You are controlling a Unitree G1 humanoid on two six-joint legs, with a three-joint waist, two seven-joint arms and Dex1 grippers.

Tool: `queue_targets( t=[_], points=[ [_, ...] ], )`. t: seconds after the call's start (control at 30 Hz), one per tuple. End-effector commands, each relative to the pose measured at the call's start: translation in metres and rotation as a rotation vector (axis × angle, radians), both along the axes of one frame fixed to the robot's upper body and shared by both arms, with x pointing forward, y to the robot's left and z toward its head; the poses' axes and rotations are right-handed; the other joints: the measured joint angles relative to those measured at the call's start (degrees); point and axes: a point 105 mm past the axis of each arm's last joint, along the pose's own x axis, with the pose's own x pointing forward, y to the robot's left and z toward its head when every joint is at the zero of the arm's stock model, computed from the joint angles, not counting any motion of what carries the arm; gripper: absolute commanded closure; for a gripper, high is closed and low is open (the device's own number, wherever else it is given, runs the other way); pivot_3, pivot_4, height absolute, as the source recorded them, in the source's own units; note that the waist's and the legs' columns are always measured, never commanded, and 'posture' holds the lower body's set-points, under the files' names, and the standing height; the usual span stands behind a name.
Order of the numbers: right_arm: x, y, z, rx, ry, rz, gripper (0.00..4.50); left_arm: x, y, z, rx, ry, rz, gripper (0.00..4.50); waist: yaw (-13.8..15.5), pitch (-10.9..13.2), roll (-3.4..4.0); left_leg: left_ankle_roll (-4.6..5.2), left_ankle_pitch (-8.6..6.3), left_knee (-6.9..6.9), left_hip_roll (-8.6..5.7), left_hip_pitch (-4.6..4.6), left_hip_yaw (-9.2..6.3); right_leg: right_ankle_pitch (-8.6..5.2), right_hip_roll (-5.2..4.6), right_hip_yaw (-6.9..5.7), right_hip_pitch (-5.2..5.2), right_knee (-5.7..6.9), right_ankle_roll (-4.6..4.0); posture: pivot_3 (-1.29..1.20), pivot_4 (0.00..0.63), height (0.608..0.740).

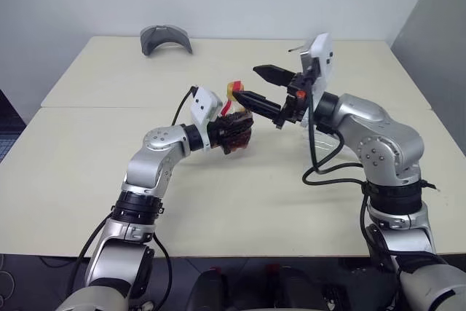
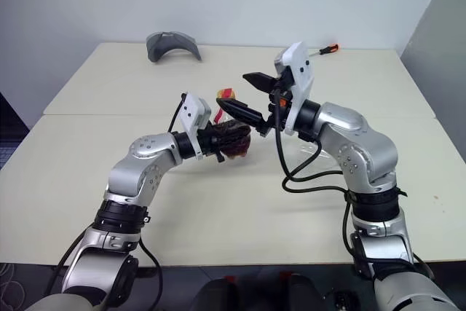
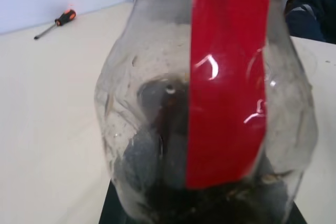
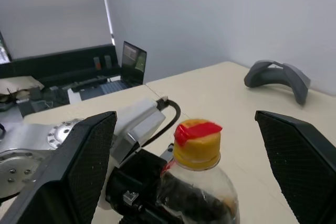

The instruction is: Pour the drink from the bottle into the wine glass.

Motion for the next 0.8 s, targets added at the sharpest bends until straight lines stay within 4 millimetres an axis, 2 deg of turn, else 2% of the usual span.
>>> queue_targets(
  t=[0.03, 0.4, 0.5, 0.8],
  points=[
    [-0.001, 0.008, 0.014, 0.009, -0.068, -0.016, 0.00, -0.005, -0.008, 0.014, -0.008, -0.067, -0.042, 3.59, 0.0, 0.0, 0.00, -0.01, 0.00, 0.00, 0.02, 0.00, 0.00, 0.00, 0.00, 0.00, 0.00, 0.00, 0.00, 0.00, 0.150, 0.740],
    [0.000, 0.017, 0.015, 0.016, -0.064, 0.018, 0.00, -0.010, -0.009, 0.012, -0.014, -0.065, -0.054, 3.60, -0.1, 0.0, 0.01, -0.01, 0.00, 0.00, 0.04, 0.00, -0.01, 0.00, 0.02, -0.01, 0.00, 0.01, 0.00, 0.00, 0.150, 0.740],
    [0.001, 0.017, 0.010, -0.005, -0.061, 0.023, 0.62, -0.008, -0.008, 0.014, -0.015, -0.070, -0.050, 3.60, -0.1, 0.0, 0.01, -0.01, 0.00, 0.00, 0.04, 0.00, -0.01, 0.00, 0.02, -0.01, -0.01, 0.00, 0.00, 0.00, 0.150, 0.740],
    [0.003, 0.017, 0.003, -0.030, -0.052, 0.025, 3.86, -0.007, -0.010, 0.019, -0.017, -0.081, -0.057, 3.60, -0.1, 0.0, 0.01, -0.01, 0.00, 0.00, 0.04, 0.00, 0.00, 0.00, 0.02, 0.00, 0.00, 0.00, 0.00, 0.00, 0.150, 0.740]
  ],
)
